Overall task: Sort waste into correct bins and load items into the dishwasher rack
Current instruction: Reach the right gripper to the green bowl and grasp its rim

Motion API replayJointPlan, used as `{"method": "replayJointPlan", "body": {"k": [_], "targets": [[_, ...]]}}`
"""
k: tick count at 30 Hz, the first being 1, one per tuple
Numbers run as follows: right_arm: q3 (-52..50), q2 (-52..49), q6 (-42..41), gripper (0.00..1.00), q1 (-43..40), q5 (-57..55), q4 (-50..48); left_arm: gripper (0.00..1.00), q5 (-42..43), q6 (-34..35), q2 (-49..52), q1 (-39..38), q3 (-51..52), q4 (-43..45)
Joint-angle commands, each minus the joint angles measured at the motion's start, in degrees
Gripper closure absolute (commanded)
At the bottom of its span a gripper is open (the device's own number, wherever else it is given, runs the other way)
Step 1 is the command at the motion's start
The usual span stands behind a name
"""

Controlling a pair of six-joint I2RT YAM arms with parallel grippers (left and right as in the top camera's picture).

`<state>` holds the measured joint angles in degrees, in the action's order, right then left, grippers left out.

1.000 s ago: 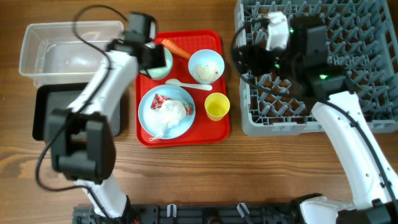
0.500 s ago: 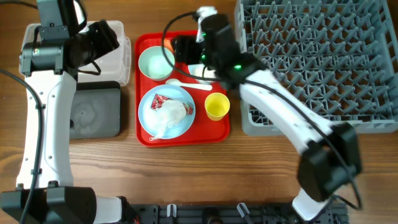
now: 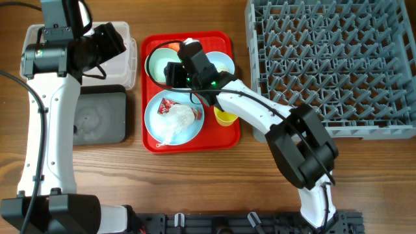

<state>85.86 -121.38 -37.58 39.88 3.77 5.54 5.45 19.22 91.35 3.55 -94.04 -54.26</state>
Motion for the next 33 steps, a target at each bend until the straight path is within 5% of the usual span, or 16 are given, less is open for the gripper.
{"method": "replayJointPlan", "body": {"k": [1, 8, 13, 33], "targets": [[1.14, -3.45, -2.91, 0.33, 0.09, -2.40, -0.39, 0.31, -0.39, 0.52, 0.52, 0.20, 0.07, -0.39], [2.01, -6.21, -3.52, 0.36, 0.09, -2.78, -1.97, 0.31, -0.42, 0.52, 0.52, 0.20, 0.07, -1.05], [2.05, -7.13, -3.58, 0.54, 0.09, -3.21, -2.82, 0.33, -2.23, 0.57, 0.52, 0.22, 0.07, -1.42], [2.05, -8.63, -6.10, 0.96, -0.09, -4.24, -4.70, 0.25, -5.57, 0.55, 0.52, 0.22, 0.07, -1.51]]}}
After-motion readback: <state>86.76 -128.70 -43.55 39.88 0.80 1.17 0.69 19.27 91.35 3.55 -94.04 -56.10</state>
